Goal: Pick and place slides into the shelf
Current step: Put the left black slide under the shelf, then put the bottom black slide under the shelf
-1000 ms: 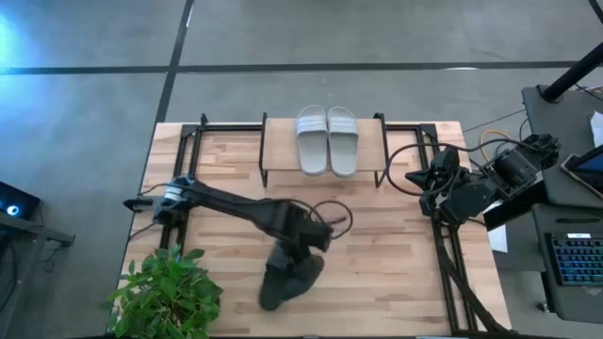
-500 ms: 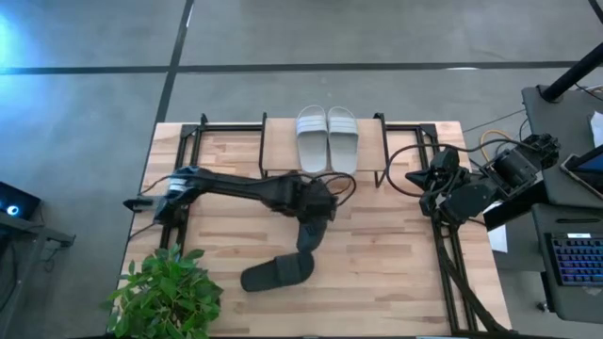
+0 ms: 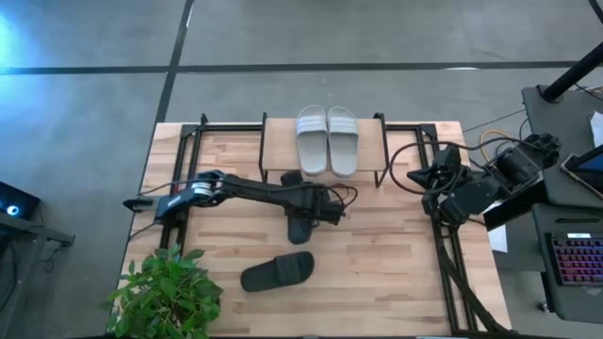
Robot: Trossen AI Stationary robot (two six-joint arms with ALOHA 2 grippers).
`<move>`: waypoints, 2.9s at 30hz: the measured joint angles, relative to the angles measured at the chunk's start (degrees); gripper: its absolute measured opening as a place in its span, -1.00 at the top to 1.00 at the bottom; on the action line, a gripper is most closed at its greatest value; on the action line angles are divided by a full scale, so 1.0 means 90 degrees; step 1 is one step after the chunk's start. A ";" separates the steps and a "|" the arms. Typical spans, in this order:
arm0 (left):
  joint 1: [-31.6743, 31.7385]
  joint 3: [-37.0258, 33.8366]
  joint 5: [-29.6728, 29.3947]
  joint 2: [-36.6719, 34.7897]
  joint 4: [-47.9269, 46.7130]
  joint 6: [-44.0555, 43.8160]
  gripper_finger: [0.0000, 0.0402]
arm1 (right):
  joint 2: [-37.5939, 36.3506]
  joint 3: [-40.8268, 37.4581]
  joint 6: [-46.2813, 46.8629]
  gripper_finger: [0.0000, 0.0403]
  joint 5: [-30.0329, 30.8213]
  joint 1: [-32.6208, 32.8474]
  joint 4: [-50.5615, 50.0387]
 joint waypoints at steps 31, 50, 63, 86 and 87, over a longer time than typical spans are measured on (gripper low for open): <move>-0.0808 0.0237 0.1972 -0.1030 0.0275 -0.0309 -0.03 | -0.0048 0.0000 -0.0056 0.96 0.0019 -0.0002 -0.0001; -0.2552 -0.2330 0.2714 -0.2239 0.3218 -0.8082 0.21 | -0.0047 0.0000 -0.0299 0.96 0.0024 -0.0001 -0.0048; -0.3300 -0.3472 0.2121 -0.2490 0.3244 -1.0825 0.21 | -0.0047 0.0000 -0.0512 0.96 0.0024 0.0001 -0.0045; -0.3013 -0.4961 0.0559 -0.2448 0.6248 -1.0227 0.63 | -0.0047 0.0000 -0.0415 0.96 0.0022 0.0000 -0.0045; -0.2978 -0.4961 0.0553 -0.2448 0.6299 -1.0005 0.73 | -0.0047 0.0000 -0.0414 0.96 0.0022 0.0001 -0.0045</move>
